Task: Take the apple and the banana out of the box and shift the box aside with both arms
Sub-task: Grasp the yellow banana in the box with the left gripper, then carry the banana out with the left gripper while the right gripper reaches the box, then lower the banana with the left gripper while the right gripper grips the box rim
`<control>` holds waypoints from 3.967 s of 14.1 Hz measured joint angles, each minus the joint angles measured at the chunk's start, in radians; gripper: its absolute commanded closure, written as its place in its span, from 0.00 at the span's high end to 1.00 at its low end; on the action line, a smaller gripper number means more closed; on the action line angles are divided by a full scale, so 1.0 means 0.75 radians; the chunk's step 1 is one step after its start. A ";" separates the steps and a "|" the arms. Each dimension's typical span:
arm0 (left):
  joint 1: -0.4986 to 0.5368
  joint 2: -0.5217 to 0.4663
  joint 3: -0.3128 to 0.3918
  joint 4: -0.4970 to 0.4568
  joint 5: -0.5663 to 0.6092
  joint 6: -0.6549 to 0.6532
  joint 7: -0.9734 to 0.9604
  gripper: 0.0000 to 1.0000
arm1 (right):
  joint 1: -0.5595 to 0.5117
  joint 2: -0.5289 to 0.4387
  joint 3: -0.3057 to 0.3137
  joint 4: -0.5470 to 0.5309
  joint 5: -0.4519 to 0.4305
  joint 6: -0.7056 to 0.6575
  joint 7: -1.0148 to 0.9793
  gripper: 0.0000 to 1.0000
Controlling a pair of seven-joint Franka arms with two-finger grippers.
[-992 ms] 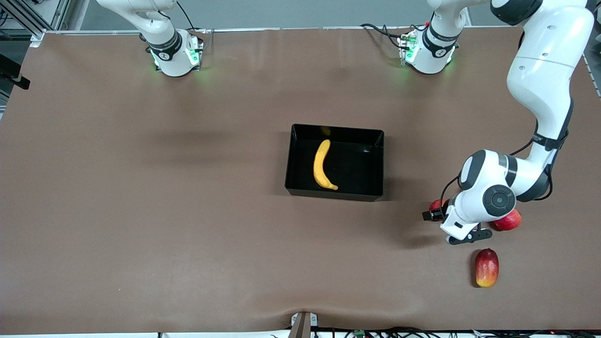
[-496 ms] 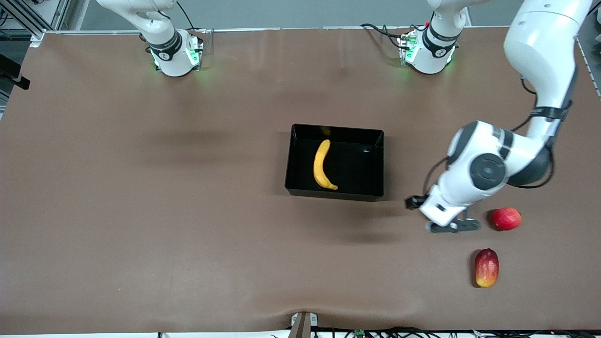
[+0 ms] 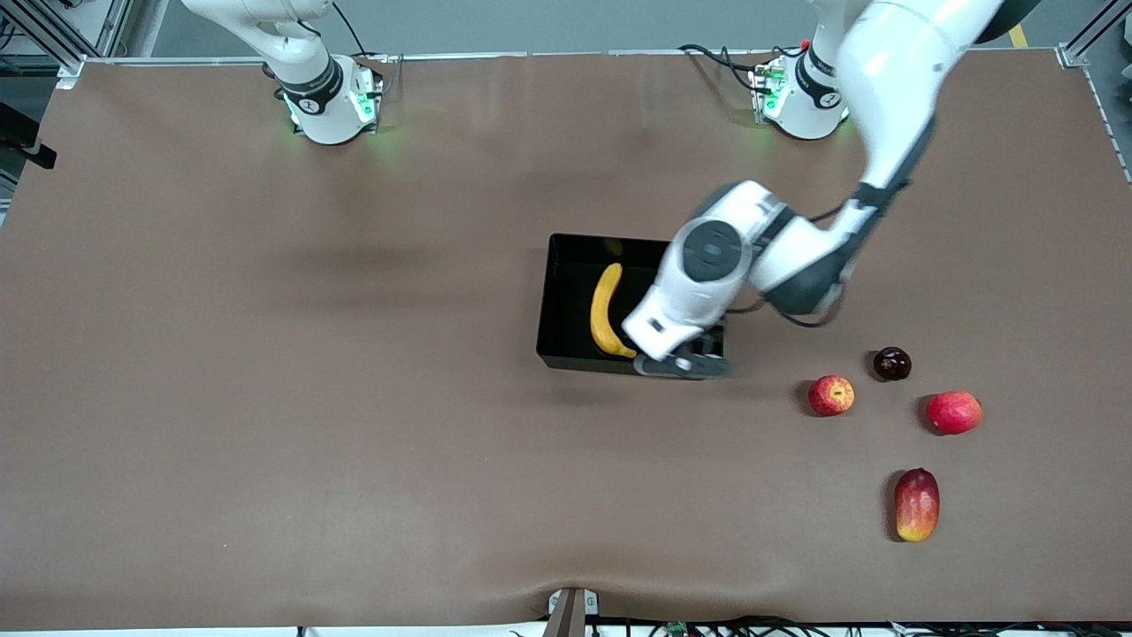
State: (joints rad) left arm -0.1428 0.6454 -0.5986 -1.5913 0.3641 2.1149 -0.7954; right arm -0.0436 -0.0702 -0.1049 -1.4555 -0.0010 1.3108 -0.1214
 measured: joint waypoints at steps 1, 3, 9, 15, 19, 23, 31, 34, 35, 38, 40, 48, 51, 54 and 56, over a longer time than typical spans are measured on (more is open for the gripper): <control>-0.047 0.029 0.005 0.000 0.000 0.047 -0.058 1.00 | 0.000 0.000 0.000 0.000 0.000 0.000 0.000 1.00; -0.122 0.089 0.029 0.000 0.021 0.113 -0.145 1.00 | 0.000 0.001 0.000 0.000 0.000 0.000 0.000 1.00; -0.194 0.226 0.046 -0.001 0.096 0.183 -0.274 0.53 | 0.000 0.037 0.008 0.000 0.006 0.002 -0.001 1.00; -0.200 0.256 0.055 0.006 0.097 0.193 -0.282 0.00 | 0.002 0.140 0.021 -0.003 0.010 0.003 -0.081 1.00; -0.204 0.224 0.052 0.038 0.101 0.172 -0.282 0.00 | 0.001 0.180 0.020 -0.002 0.035 0.006 -0.120 1.00; -0.199 0.090 0.050 0.055 0.101 0.095 -0.283 0.00 | 0.000 0.221 0.019 -0.005 0.076 0.037 -0.137 1.00; 0.060 -0.125 0.042 0.058 0.023 -0.047 0.023 0.00 | 0.174 0.430 0.033 -0.014 0.343 0.188 0.056 1.00; 0.255 -0.126 0.042 0.055 0.002 -0.051 0.314 0.00 | 0.371 0.452 0.040 -0.055 0.345 0.338 0.329 1.00; 0.311 -0.125 0.042 0.052 0.000 -0.051 0.398 0.00 | 0.441 0.469 0.042 -0.066 0.345 0.392 0.427 1.00; 0.439 -0.113 0.045 0.045 -0.003 -0.052 0.648 0.00 | 0.634 0.553 0.044 -0.080 0.346 0.557 0.671 1.00; 0.526 -0.097 0.047 0.043 -0.005 -0.052 0.836 0.00 | 0.731 0.622 0.043 -0.082 0.345 0.664 0.761 1.00; 0.696 0.057 0.069 0.105 -0.019 -0.017 1.481 0.00 | 1.031 0.942 0.041 -0.087 0.344 1.076 1.003 1.00; 0.700 0.132 0.122 0.109 -0.019 0.102 1.605 0.00 | 1.085 1.032 0.039 -0.087 0.331 1.166 1.026 0.47; 0.707 0.193 0.127 0.115 -0.019 0.176 1.624 0.00 | 1.091 1.057 0.034 -0.087 0.288 1.169 1.030 0.00; 0.705 0.216 0.126 0.116 -0.019 0.216 1.624 0.00 | 1.091 1.057 0.028 -0.087 0.286 1.169 1.030 0.00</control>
State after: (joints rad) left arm 0.3863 0.8072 -0.5040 -1.5045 0.3494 2.2769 0.4226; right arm 0.7745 0.7224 -0.0836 -1.5207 0.2132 2.1877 0.6510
